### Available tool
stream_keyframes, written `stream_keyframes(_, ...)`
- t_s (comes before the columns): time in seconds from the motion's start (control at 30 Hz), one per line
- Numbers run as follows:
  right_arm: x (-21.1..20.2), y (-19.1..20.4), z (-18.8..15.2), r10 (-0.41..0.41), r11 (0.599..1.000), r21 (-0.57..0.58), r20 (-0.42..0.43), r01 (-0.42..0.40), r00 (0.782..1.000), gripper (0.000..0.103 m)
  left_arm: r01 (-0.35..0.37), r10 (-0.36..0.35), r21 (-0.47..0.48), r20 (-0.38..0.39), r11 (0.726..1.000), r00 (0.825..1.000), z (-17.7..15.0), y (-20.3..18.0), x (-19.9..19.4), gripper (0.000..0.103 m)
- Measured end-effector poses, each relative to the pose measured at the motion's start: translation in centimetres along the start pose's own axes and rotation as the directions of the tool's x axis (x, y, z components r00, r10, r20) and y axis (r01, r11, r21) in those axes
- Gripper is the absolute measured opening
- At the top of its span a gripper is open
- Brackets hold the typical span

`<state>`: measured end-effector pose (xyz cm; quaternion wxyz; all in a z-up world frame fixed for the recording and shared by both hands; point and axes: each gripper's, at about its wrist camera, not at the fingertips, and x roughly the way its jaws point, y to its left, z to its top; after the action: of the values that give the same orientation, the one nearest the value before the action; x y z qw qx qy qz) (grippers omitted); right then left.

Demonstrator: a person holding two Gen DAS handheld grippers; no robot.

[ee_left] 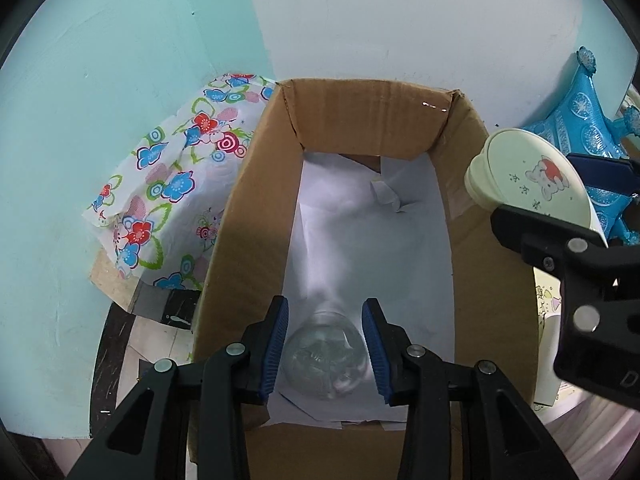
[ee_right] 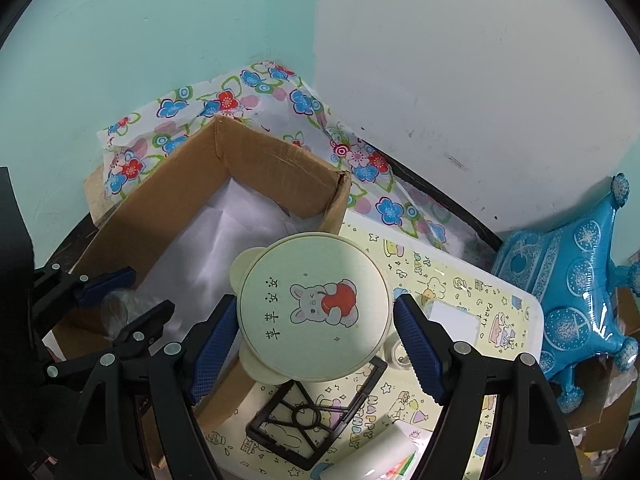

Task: Organize objects
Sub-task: 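Lower spray bottle into cardboard box and open left gripper while right gripper holds lid, then lower bear-print lid into the box beside the bottle and open right gripper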

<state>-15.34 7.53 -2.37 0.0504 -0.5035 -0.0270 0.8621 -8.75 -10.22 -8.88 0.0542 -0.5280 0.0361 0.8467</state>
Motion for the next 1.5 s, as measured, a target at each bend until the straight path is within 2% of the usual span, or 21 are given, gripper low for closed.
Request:
stream_keyframes(0.1, 0.0, 0.2, 0.0, -0.003, 1.0, -0.007, -0.002, 0.003, 1.0, 0.08, 0.036, -0.036, -0.019, -0.003, 0.999, 0.999, 0.2, 0.1, 0.0, 0.047)
stream_keyframes(0.23, 0.1, 0.2, 0.1, -0.004, 1.0, -0.007, -0.001, 0.004, 1.0, 0.08, 0.056, -0.056, -0.019, 0.007, 0.998, 0.998, 0.3, 0.1, -0.3, 0.068)
stream_keyframes(0.3, 0.1, 0.3, 0.1, -0.005, 1.0, -0.009, -0.001, 0.005, 1.0, 0.08, 0.064, -0.064, -0.019, 0.014, 0.998, 0.998, 0.3, 0.2, -0.6, 0.071)
stream_keyframes(0.4, 0.1, 0.3, 0.2, -0.003, 1.0, -0.009, 0.0, 0.003, 1.0, 0.08, 0.073, -0.073, -0.014, 0.031, 0.997, 0.997, 0.1, 0.4, -1.5, 0.081)
stream_keyframes(0.43, 0.1, 0.4, 0.2, -0.004, 1.0, -0.01, 0.002, 0.004, 1.0, 0.08, 0.064, -0.064, -0.004, 0.039, 0.998, 0.997, 0.0, 0.4, -1.9, 0.085)
stream_keyframes(0.57, -0.3, 1.0, 0.7, 0.004, 1.0, -0.023, 0.016, -0.003, 1.0, 0.08, 0.039, -0.04, 0.017, 0.059, 0.999, 0.997, -0.2, 0.5, -3.3, 0.089)
stream_keyframes(0.7, -0.6, 2.1, 1.3, 0.022, 0.999, -0.041, 0.034, -0.021, 0.999, 0.08, -0.02, 0.019, 0.014, 0.1, 1.0, 0.995, -0.7, 1.4, -4.9, 0.102)
stream_keyframes(0.83, -0.2, 3.1, 1.6, 0.048, 0.997, -0.056, 0.033, -0.047, 0.998, 0.079, -0.02, 0.02, -0.006, 0.097, 1.0, 0.995, -1.1, 2.9, -5.2, 0.103)
stream_keyframes(0.97, 0.9, 4.1, 1.6, 0.064, 0.996, -0.064, 0.008, -0.064, 0.998, 0.08, 0.014, -0.013, -0.02, 0.04, 1.0, 0.999, -1.5, 3.8, -4.0, 0.103)
stream_keyframes(1.07, 1.3, 4.6, 1.5, 0.033, 0.996, -0.085, 0.012, -0.032, 0.999, 0.08, 0.016, -0.015, -0.028, 0.021, 0.999, 1.0, -1.8, 4.1, -3.5, 0.103)
stream_keyframes(1.33, 1.3, 4.4, 1.3, 0.041, 0.996, -0.08, 0.005, -0.04, 0.999, 0.081, 0.048, -0.048, -0.024, 0.023, 0.999, 0.999, -1.2, 3.8, -3.3, 0.103)
stream_keyframes(1.5, 1.1, 4.9, 1.3, 0.036, 0.993, -0.114, 0.011, -0.035, 0.999, 0.082, 0.064, -0.064, -0.018, 0.019, 0.998, 0.998, -1.0, 3.3, -3.1, 0.103)
